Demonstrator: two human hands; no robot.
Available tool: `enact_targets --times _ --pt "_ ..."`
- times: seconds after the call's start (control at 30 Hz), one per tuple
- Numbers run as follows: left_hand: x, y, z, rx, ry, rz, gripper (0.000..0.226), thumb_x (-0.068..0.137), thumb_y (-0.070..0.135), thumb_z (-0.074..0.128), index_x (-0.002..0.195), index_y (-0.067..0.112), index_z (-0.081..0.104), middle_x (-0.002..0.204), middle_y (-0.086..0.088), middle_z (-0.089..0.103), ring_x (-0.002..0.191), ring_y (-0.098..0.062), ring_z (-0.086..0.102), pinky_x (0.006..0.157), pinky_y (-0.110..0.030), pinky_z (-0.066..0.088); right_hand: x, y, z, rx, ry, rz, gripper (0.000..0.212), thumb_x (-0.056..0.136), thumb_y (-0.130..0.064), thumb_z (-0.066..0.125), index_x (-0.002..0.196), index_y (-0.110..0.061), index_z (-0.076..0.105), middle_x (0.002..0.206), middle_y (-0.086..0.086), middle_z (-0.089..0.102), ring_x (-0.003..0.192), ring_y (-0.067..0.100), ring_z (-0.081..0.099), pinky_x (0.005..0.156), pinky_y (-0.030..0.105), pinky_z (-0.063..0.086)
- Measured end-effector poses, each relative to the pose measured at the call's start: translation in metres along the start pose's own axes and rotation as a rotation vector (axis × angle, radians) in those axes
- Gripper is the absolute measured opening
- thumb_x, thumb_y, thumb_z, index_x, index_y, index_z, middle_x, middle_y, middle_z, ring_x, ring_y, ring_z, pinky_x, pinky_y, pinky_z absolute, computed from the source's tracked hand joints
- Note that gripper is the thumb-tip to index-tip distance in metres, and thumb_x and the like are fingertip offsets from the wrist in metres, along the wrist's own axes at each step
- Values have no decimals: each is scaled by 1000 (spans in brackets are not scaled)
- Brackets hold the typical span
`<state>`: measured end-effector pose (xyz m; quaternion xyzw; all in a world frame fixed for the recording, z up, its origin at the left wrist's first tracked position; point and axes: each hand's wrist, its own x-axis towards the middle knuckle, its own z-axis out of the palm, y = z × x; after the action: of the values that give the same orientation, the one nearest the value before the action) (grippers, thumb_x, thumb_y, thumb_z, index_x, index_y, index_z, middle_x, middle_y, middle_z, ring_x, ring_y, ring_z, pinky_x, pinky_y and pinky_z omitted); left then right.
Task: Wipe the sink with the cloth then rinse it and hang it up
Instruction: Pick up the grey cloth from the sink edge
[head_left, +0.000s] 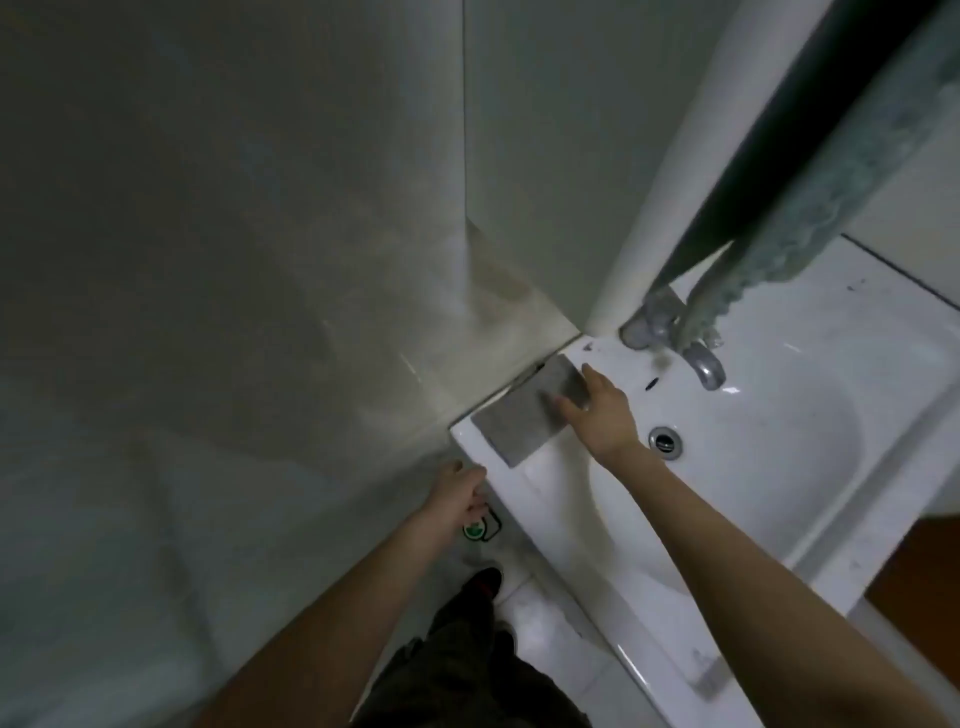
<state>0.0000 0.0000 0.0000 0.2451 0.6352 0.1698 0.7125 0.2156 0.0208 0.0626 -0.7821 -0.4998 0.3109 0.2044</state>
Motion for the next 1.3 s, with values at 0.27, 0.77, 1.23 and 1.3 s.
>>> enact_targets --times 0.27,0.77,1.23,1.3 --pt "3 11 4 -15 -16 14 11 96 2 48 106 4 54 102 -20 60 74 -23 60 68 -33 54 41 -23 22 -275 -33 158 64 86 -45 66 130 -4 44 128 20 50 117 39 45 94 43 42" --pt "6 15 -11 238 -58 43 13 93 9 55 101 1 60 99 -22 68 73 -24 68 55 -24 56 -12 -21 -10 417 63 287 19 77 -18 79 89 -9 69 94 12 73 90 29 69 81 46 59" --pt "-71 -33 -42 710 -359 477 7 79 35 66 86 35 70 91 -2 73 88 -20 69 80 -34 51 -309 31 9 878 642 533 8 82 -14 76 87 -17 71 84 2 73 77 16 69 60 22 56" --pt "-83 -63 -46 787 -398 456 7 80 29 66 84 33 70 86 -2 72 84 -22 68 78 -34 50 -366 52 31 917 741 614 8 81 -11 76 87 -14 72 81 3 74 76 18 69 60 24 55"
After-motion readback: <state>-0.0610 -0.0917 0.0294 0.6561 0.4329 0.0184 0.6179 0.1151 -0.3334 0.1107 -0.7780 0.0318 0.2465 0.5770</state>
